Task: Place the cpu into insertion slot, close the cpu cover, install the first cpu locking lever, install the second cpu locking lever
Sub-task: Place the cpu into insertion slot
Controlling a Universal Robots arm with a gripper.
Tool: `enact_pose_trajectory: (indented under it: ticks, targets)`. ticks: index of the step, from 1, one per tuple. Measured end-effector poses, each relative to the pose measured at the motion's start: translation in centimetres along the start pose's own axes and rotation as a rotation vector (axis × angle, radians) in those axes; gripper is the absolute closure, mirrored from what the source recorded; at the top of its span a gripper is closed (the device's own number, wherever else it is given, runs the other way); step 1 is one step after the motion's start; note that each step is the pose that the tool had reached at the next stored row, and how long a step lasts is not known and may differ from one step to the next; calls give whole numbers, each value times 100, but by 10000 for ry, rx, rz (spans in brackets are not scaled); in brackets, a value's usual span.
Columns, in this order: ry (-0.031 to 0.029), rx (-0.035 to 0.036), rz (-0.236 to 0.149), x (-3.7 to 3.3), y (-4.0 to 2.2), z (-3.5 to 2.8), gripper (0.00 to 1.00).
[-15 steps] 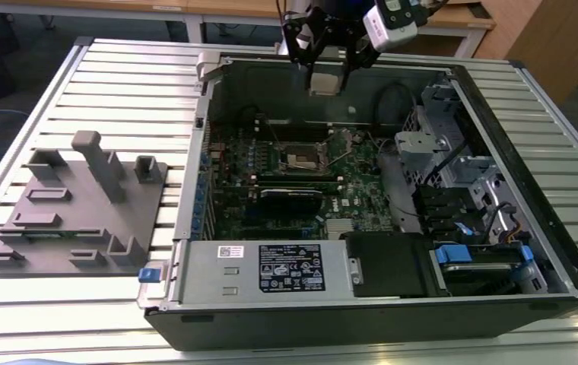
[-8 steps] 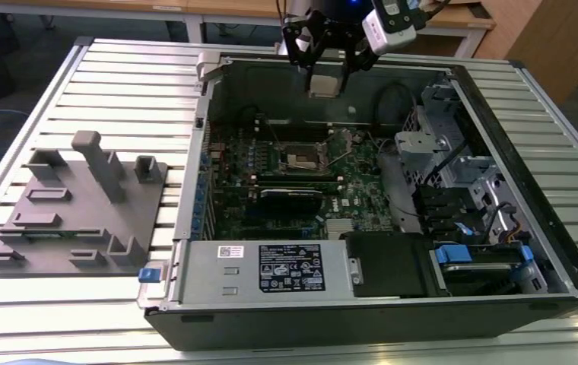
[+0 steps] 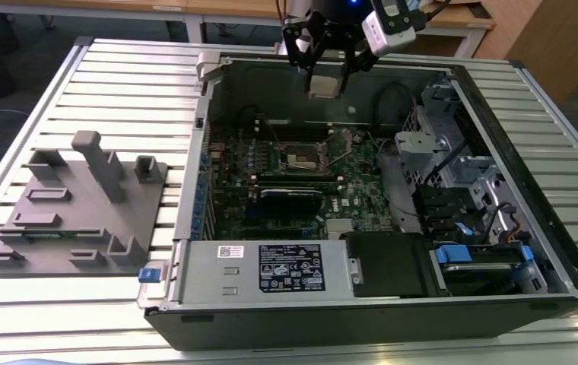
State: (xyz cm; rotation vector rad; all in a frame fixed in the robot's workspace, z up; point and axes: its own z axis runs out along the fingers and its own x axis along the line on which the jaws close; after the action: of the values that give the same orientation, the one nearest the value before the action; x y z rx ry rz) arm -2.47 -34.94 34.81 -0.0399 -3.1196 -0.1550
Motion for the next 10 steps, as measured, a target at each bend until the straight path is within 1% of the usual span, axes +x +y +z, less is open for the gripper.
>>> enact_pose_trajectory:
  ticks: [10]
  targets:
    - [2, 4, 0, -1, -5, 49, 46]
